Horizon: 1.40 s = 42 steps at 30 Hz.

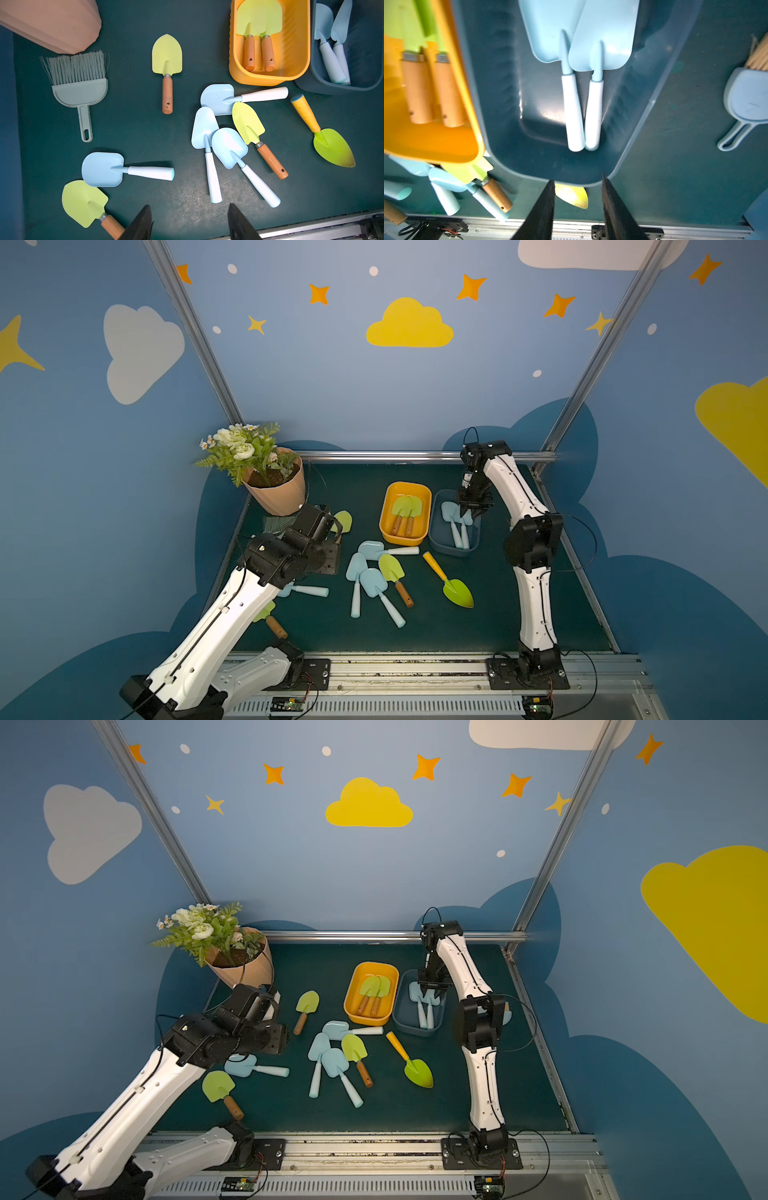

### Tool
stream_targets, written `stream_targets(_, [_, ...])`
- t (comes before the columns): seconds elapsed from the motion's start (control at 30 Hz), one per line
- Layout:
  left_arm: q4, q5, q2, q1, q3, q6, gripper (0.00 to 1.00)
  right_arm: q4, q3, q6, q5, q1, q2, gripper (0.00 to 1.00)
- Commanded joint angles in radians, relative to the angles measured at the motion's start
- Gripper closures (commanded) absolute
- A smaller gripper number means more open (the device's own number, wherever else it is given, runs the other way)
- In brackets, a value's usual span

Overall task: Sort the small shovels by color and place them into the storage box
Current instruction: Place the shovel in the storage box, then pick up the shovel from the center of the board.

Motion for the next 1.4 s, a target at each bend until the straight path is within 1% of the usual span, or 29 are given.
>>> stream_targets(0.0, [-0.043, 0.005, -0.015, 0.002, 0.024, -0.038, 0.49, -0.097, 0.007, 0.008, 0.009, 0.035, -0.104, 0.60])
stream_targets(0.13, [-0.063, 0.010, -0.010, -0.002, 0.026, -0.081, 0.49, -0.103, -0.055, 0.018, 0.023, 0.095, -0.204, 0.60])
stream_targets(0.27, [-0.100, -0.024, 0.001, -0.006, 0.021, -0.154, 0.49, -0.100, -0.138, 0.032, 0.035, 0.167, -0.298, 0.60])
stream_targets(0.4, [-0.144, -0.067, 0.016, -0.006, 0.013, -0.271, 0.50, -0.091, -0.227, 0.057, 0.051, 0.237, -0.381, 0.60])
stream_targets(0.5, [-0.169, -0.100, 0.033, -0.006, -0.006, -0.364, 0.51, -0.082, -0.284, 0.072, 0.057, 0.272, -0.436, 0.60])
stream_targets(0.6, [-0.160, -0.108, 0.048, -0.003, -0.039, -0.452, 0.49, -0.075, -0.330, 0.082, 0.059, 0.296, -0.483, 0.60])
stream_targets(0.7, [-0.113, -0.092, 0.056, 0.013, -0.090, -0.556, 0.47, -0.067, -0.371, 0.087, 0.060, 0.310, -0.525, 0.60])
stream_targets(0.8, [-0.041, -0.061, 0.068, 0.039, -0.155, -0.629, 0.46, -0.061, -0.404, 0.087, 0.061, 0.316, -0.563, 0.60])
stream_targets(1.0, [0.034, -0.099, 0.086, 0.084, -0.257, -0.749, 0.44, -0.027, -0.482, 0.075, 0.052, 0.318, -0.625, 0.60])
stream_targets(1.2, [0.160, 0.019, 0.080, 0.186, -0.388, -0.843, 0.44, 0.007, -0.558, 0.057, 0.043, 0.318, -0.666, 0.59])
stream_targets(1.37, [0.201, 0.046, 0.082, 0.208, -0.429, -0.902, 0.42, 0.022, -0.598, 0.043, 0.040, 0.316, -0.689, 0.59])
